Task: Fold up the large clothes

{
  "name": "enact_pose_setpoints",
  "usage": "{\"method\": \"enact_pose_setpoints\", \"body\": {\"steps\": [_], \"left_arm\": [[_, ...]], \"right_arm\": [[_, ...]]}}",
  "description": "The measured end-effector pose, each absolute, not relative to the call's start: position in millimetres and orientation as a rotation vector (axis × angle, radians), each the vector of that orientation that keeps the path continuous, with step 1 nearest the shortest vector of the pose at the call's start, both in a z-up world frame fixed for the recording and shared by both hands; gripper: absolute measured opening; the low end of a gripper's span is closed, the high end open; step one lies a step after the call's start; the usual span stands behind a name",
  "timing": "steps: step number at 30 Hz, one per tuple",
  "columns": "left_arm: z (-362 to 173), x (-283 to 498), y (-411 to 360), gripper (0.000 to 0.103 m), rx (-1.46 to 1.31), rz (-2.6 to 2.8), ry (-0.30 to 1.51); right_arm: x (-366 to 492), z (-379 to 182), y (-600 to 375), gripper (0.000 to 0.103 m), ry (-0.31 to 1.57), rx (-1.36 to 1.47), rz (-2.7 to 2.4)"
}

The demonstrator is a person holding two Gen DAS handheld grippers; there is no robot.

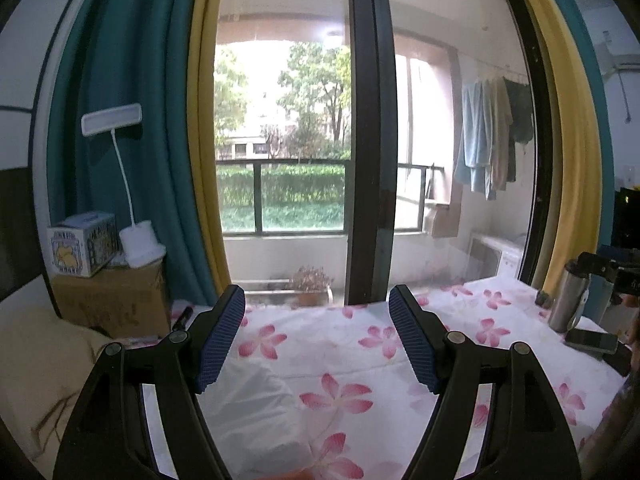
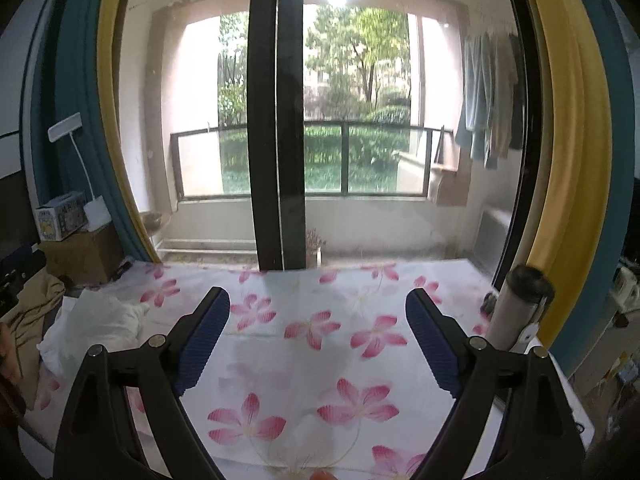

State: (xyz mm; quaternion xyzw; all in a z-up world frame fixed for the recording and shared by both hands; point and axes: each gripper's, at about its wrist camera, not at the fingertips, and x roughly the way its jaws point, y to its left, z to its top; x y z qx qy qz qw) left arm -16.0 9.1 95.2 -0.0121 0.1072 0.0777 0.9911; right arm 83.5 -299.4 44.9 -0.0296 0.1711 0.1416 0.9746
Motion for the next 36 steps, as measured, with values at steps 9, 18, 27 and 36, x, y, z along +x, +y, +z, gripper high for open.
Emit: {"method": "enact_pose_setpoints", "body": {"steps": [9, 18, 27, 36], "left_arm": [[114.5, -30.2, 7.6, 0.078, -0.017, 0.138, 0.143], [122.5, -45.1, 15.3, 0.078, -0.024, 0.148, 0.098], [116.3, -52.8, 36.2, 0.078, -0.060, 0.159, 0.097], [99.9, -55.6, 52.2, 0.078, -0.086, 0.180, 0.146]], "right_arm": [[51.4, 78.2, -293.3, 0.095, 0.215, -0.083, 0.276], [30.0, 92.8, -279.9, 0.098, 0.142, -0.075, 0.286], [19.1, 91.3, -262.0, 0.100, 0.114, -0.076, 0.285], [32.6, 73.5, -244.0, 0.100, 0.166, -0.076, 0.306]]}}
